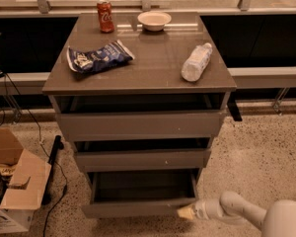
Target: Close bottom drawer
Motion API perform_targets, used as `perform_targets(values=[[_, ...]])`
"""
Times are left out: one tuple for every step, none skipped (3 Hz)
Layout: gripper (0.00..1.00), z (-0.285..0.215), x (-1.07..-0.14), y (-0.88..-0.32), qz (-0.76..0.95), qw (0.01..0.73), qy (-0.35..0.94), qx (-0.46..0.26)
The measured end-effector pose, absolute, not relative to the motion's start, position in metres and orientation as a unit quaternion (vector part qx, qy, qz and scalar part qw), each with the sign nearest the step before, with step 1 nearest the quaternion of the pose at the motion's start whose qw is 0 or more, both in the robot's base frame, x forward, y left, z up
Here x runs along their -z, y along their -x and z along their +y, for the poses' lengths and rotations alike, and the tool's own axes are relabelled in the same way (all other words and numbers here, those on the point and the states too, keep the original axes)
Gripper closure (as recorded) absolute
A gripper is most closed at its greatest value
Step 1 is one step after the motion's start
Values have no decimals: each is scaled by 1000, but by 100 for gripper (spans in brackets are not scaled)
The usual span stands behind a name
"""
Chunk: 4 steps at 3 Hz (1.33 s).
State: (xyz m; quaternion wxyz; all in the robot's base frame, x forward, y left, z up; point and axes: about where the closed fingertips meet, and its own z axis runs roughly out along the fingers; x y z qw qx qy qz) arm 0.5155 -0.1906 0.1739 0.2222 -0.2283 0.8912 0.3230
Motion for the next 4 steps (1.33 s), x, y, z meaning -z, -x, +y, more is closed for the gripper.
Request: perform_targets(values=[[0,-187,-173,-525,888,233,230,-322],[0,-171,-175,-575,876,272,242,-315],[0,-170,-176,-577,876,274,243,-314],[0,-160,-184,-599,866,298,256,-308]])
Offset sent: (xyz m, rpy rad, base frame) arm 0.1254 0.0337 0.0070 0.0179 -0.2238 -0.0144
